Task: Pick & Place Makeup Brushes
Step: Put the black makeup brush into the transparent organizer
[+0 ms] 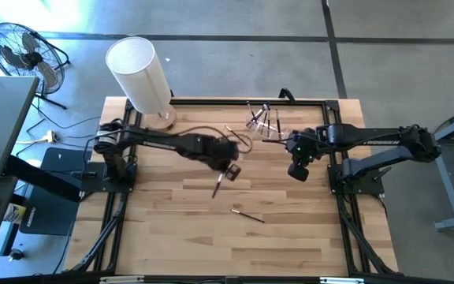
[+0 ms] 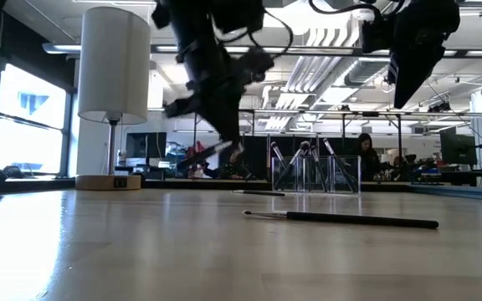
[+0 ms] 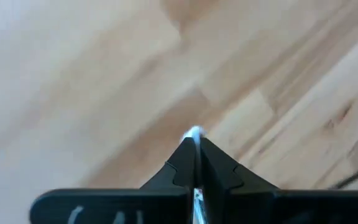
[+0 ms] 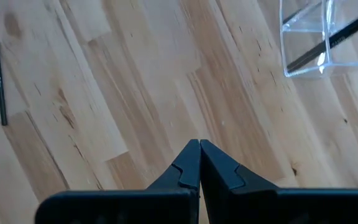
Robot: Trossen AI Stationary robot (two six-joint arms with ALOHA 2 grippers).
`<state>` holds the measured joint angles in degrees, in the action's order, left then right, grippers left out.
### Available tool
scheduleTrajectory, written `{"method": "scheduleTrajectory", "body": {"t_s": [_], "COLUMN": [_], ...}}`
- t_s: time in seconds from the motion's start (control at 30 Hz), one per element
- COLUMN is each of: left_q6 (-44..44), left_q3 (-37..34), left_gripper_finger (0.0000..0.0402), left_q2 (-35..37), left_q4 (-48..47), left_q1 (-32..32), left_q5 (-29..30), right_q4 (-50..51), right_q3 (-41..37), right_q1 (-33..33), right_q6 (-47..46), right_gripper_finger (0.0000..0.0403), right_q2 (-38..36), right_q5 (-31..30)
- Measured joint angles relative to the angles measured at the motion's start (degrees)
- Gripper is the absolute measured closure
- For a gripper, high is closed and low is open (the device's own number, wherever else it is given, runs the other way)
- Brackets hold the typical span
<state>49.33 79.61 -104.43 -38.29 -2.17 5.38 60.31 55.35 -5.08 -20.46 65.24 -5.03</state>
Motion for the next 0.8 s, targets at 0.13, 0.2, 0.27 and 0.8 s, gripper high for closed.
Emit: {"method": "scheduleTrajectory", "body": {"t_s": [0.13, 0.2, 0.27, 0.8], "left_q6": [-9.67, -16.22, -20.45, -37.17], "left_q3": [6.93, 9.58, 10.74, 1.17], "left_gripper_finger": [0.0399, 0.0399, 0.0400, 0.0401], "left_q2": [0.73, 1.69, 2.85, 0.57], "left_q4": [2.10, 4.78, 7.91, 57.68], "left_q1": [-1.78, -3.33, -5.55, -23.64], "left_q5": [7.43, 9.68, 9.55, -14.87], "right_q4": [-1.40, -4.62, -10.84, -50.09], "right_q3": [-1.28, -5.31, -11.26, -36.13], "right_q1": [0.83, 2.12, 3.41, 12.96], "right_q6": [-3.03, -5.36, -8.86, -27.52], "right_gripper_finger": [0.0402, 0.0403, 0.0403, 0.0403], "right_q2": [-0.04, -0.67, -1.27, -11.31], "right_q5": [-1.52, -3.82, -2.67, -14.96]}}
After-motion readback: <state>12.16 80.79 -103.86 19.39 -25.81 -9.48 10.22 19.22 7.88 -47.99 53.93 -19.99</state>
